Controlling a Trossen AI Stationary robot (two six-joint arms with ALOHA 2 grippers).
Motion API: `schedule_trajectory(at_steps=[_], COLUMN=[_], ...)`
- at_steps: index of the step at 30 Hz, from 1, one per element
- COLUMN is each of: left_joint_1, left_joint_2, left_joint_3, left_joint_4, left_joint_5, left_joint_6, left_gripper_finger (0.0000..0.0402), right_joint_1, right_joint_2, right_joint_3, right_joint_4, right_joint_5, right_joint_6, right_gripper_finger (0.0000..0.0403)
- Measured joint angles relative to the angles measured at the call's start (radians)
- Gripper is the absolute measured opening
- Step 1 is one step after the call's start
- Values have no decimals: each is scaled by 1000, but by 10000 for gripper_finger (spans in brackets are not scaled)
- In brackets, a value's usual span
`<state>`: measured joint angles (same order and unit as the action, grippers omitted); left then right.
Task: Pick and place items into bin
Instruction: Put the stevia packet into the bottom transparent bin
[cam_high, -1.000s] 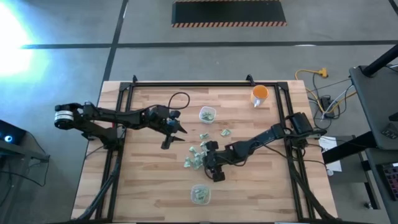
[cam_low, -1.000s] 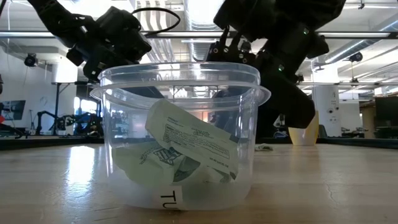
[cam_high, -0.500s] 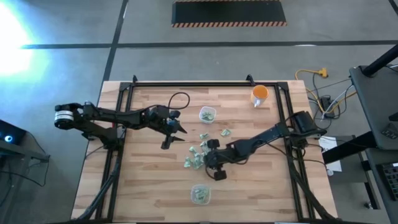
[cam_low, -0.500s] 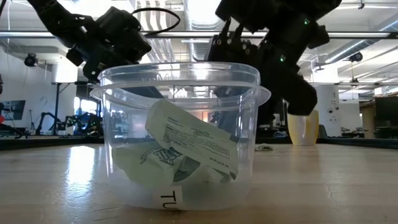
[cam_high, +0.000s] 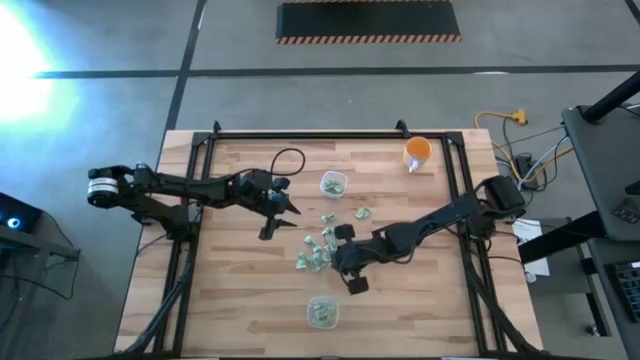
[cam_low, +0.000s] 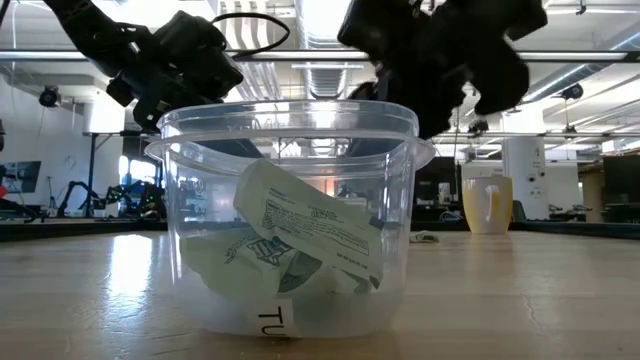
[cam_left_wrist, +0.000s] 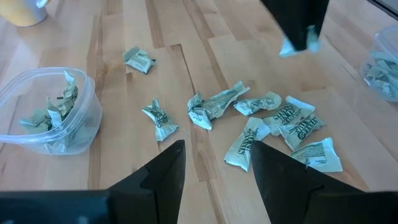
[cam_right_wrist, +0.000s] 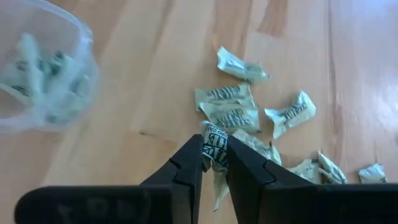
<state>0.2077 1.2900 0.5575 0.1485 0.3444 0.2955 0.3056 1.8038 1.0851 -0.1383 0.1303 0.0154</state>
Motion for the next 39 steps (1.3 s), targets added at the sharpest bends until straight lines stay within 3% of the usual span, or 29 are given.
schedule_trajectory(at_steps=[11, 20, 30, 39], left_joint_1=[0, 0, 0, 0], left_joint_2=[0, 0, 0, 0], left_joint_3=[0, 0, 0, -2], left_joint_4=[1, 1, 1, 0], left_joint_5=[0, 0, -1, -1], left_joint_6=[0, 0, 0, 0], left_gripper_finger=[167, 167, 167, 167], right_joint_1=[99, 163, 176, 172], right_joint_2=[-19, -17, 5, 73], right_joint_3=[14, 49, 11, 21], right_joint_4=[119, 234, 367, 405], right_joint_5=[-18, -138, -216, -220], right_joint_6=[-85, -174, -215, -230], right_gripper_finger=[54, 54, 54, 54])
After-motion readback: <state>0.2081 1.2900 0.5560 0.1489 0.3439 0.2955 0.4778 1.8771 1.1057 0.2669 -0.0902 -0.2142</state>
